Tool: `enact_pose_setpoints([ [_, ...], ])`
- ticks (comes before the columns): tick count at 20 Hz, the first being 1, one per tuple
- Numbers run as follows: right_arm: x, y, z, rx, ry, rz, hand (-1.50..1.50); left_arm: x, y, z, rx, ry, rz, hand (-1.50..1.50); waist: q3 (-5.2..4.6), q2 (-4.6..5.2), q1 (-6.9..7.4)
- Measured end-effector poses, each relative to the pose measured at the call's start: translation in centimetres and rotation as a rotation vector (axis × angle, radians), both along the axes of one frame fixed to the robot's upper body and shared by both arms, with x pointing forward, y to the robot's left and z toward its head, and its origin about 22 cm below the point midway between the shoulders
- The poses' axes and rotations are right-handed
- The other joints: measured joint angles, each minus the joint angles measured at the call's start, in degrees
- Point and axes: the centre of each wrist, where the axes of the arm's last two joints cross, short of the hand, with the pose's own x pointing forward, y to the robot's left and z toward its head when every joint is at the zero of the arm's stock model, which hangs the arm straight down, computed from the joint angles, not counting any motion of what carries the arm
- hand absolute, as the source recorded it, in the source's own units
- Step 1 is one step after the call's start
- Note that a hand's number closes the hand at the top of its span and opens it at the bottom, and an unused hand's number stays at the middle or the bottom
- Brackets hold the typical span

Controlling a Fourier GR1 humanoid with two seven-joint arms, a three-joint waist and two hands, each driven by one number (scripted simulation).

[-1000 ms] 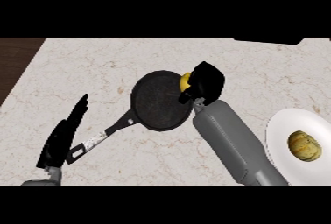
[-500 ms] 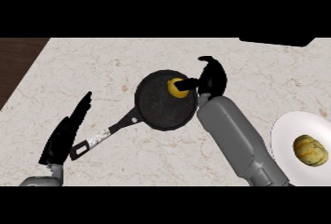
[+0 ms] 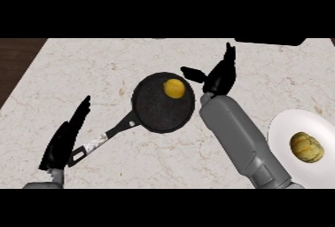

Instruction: Pick the lemon from the plate and place it in the pan

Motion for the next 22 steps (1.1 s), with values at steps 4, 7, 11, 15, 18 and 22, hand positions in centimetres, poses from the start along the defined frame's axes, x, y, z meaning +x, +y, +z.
enact_pose_setpoints([
  [4, -0.4, -0.9, -1.4, 0.037, -0.055, -0.105, -1.5, -0.4, 1.0, 0.0, 0.0, 0.012, 0.037, 0.0, -0.03, -0.57, -1.9],
  [7, -1.5, -1.3, -2.5, 0.05, -0.093, -0.137, -1.5, -1.2, 1.2, -0.4, -0.002, 0.026, 0.061, 0.0, -0.06, -1.06, -3.51],
  [11, -4.6, -2.0, -5.1, 0.034, -0.134, -0.151, -1.5, -1.8, 2.0, -0.1, -0.001, 0.031, 0.091, 0.0, -0.11, -1.62, -5.42],
  [15, -8.7, -3.6, -7.2, 0.011, -0.155, -0.169, -1.5, -2.1, 2.8, -0.4, 0.003, 0.034, 0.122, 0.0, -0.17, -1.87, -6.78],
  [18, -12.1, -4.8, -7.6, 0.016, -0.175, -0.185, -1.5, -2.2, 3.1, -0.6, 0.004, 0.032, 0.132, 0.0, -0.2, -1.95, -7.42],
  [22, -17.5, -6.9, -7.4, 0.015, -0.182, -0.206, -1.5, -2.8, 3.2, -0.5, 0.001, 0.033, 0.133, 0.0, -0.19, -1.86, -7.29],
])
